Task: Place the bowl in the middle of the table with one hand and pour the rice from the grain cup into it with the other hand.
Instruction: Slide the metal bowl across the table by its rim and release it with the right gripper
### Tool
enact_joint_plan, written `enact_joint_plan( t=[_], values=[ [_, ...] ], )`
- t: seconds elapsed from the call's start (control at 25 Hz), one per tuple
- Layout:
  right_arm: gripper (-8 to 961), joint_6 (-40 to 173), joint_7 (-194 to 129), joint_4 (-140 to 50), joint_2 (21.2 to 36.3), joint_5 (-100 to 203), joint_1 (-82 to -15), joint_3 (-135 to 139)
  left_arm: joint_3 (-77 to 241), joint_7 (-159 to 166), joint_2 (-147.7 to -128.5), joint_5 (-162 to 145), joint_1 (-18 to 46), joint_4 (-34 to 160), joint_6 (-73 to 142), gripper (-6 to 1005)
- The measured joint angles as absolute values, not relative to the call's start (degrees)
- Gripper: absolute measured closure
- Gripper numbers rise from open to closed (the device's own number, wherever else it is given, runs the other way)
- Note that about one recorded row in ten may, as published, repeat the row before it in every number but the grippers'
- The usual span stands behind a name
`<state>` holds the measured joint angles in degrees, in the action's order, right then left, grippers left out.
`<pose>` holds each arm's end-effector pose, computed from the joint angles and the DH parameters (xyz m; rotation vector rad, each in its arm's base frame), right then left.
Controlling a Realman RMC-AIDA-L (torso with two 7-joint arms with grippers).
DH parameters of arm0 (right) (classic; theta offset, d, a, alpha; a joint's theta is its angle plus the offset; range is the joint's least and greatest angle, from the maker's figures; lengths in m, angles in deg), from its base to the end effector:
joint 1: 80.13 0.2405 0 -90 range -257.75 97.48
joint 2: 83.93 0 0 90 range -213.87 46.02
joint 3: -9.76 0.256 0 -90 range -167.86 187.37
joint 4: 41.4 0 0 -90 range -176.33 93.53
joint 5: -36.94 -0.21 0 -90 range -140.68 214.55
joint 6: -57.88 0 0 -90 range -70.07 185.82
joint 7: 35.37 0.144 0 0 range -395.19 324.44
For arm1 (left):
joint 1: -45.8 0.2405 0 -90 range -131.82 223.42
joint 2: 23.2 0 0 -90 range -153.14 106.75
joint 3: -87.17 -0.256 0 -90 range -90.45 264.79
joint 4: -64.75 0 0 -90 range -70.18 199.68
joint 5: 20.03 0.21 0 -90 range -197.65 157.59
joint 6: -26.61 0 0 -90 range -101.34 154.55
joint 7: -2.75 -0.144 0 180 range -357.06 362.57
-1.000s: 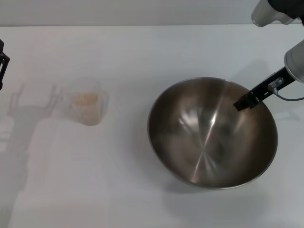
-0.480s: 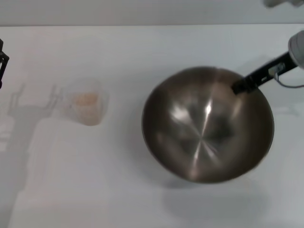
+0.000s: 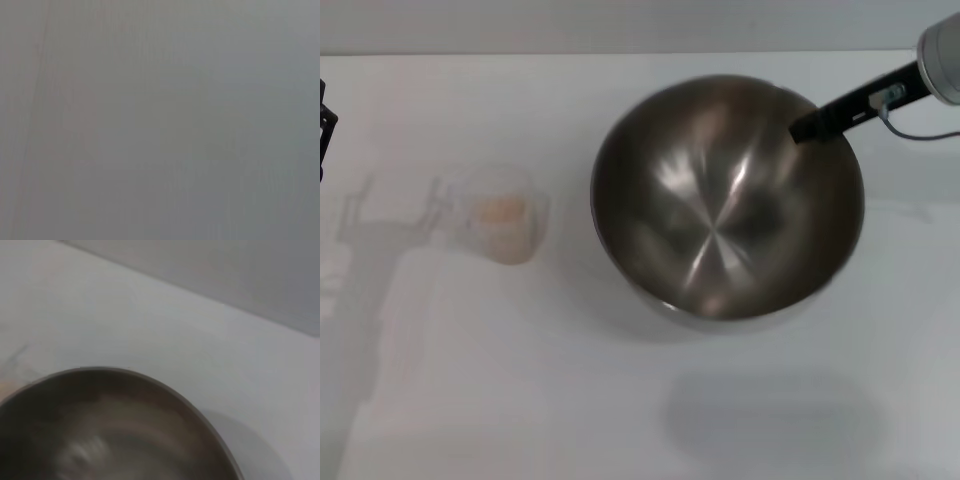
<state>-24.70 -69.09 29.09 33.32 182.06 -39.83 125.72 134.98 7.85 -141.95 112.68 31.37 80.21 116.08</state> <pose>0.1758 0.4039 0.0411 -2.4420 1.0539 -0.1428 -0.3122 0.2688 0.0121 -1.4299 -0.3036 -0.9306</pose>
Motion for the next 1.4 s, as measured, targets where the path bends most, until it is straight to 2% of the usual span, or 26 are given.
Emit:
enact_joint_plan(
  t=[0.56, 1.32, 1.4],
  values=[
    [930, -15.73, -70.39, 12.95, 33.09, 178.94, -32.40, 125.08, 134.98, 7.63, -142.02, 112.68, 30.76, 80.20, 116.07, 206],
    [923, -16.15, -67.42, 12.13, 33.02, 183.98, -31.69, 124.41, 134.98, 7.56, -141.96, 112.68, 29.91, 79.79, 115.98, 215],
    [883, -16.01, -67.44, 12.12, 33.08, 183.94, -31.45, 124.23, 134.98, 7.54, -141.95, 112.68, 29.89, 79.77, 115.98, 216]
  ],
)
